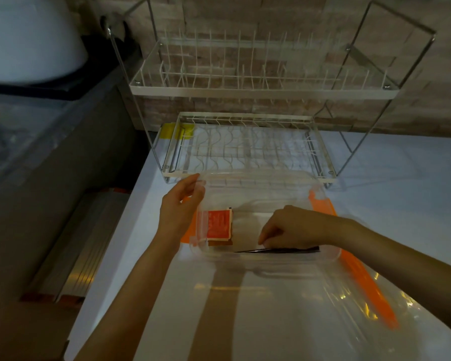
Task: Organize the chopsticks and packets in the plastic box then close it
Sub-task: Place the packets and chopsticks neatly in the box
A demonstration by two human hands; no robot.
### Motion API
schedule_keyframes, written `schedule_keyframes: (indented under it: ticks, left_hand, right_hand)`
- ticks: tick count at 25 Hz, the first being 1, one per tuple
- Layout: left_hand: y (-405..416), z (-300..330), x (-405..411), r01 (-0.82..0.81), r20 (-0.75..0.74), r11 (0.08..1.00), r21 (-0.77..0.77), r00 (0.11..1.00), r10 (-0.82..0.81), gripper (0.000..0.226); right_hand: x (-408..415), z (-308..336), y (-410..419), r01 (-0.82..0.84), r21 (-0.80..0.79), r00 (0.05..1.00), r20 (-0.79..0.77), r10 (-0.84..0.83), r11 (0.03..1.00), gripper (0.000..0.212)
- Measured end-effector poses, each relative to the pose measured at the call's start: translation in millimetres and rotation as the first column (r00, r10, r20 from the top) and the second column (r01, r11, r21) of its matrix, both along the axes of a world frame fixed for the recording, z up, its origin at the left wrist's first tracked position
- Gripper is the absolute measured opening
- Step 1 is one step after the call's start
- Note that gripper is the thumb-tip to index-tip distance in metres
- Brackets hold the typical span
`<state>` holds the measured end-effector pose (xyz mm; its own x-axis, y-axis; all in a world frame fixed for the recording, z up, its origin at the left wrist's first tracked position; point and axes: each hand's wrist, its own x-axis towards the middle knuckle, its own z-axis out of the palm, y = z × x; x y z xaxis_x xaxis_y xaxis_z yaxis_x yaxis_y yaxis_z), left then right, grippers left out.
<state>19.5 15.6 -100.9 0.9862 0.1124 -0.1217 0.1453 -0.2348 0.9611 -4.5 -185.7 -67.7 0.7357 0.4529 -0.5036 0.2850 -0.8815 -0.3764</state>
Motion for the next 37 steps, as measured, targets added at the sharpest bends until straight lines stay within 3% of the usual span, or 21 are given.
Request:
schedule_keyframes:
  ticks: [3,5,7,9,13,18,23,30,34,37]
  left_hand:
    - [2,0,2,0.02,-0.004,1.0,0.02,1.0,-0.02,0.038]
    - [3,0,6,0.029,-0.001,0.999,0.036,1.0,-0.029,0.038]
    - [2,2,8,0.029,-0.002,0.998,0.051,1.0,-0.029,0.038]
    - [2,3,8,0.026,-0.01,0.998,0.054,1.0,-0.025,0.038]
    - [2,2,8,0.021,-0.021,0.999,0.032,1.0,-0.021,0.038]
    - [2,0,9,0.025,-0.019,0.999,0.046,1.0,-0.024,0.038]
    - [2,2,8,0.031,-0.007,0.998,0.059,1.0,-0.031,0.038]
    - [2,1,7,0.029,-0.003,0.998,0.05,1.0,-0.029,0.038]
    - [1,2,7,0.029,-0.012,0.998,0.054,1.0,-0.028,0.039]
    - [1,2,7,0.027,-0.007,0.998,0.059,1.0,-0.026,0.039]
  right_hand:
    - [6,8,-10,0.08,0.026,0.969,0.232,-0.084,0.996,0.032]
    - [13,12,-18,0.113,-0.142,0.946,0.319,-0.063,0.983,0.037]
    - [16,10,-20,0.11,-0.374,0.963,0.271,-0.004,0.921,0.043]
    - [15,5,-15,0.081,-0.479,0.979,0.203,0.02,0.874,0.041]
    - [16,-12,-8,0.089,-0.423,0.973,0.229,0.012,0.902,0.022]
    - [23,-7,-12,0.14,-0.372,0.932,0.362,0.004,0.918,0.028]
    - [29,-24,-15,0.028,-0.556,0.921,0.338,0.195,0.831,0.028]
    - [40,-22,0,0.129,-0.347,0.91,0.413,0.028,0.929,0.023]
    - [42,-25,13,0.25,-0.225,0.919,0.361,-0.157,0.942,0.025]
    - [45,-29,15,0.297,-0.148,0.913,0.331,-0.236,0.943,0.015]
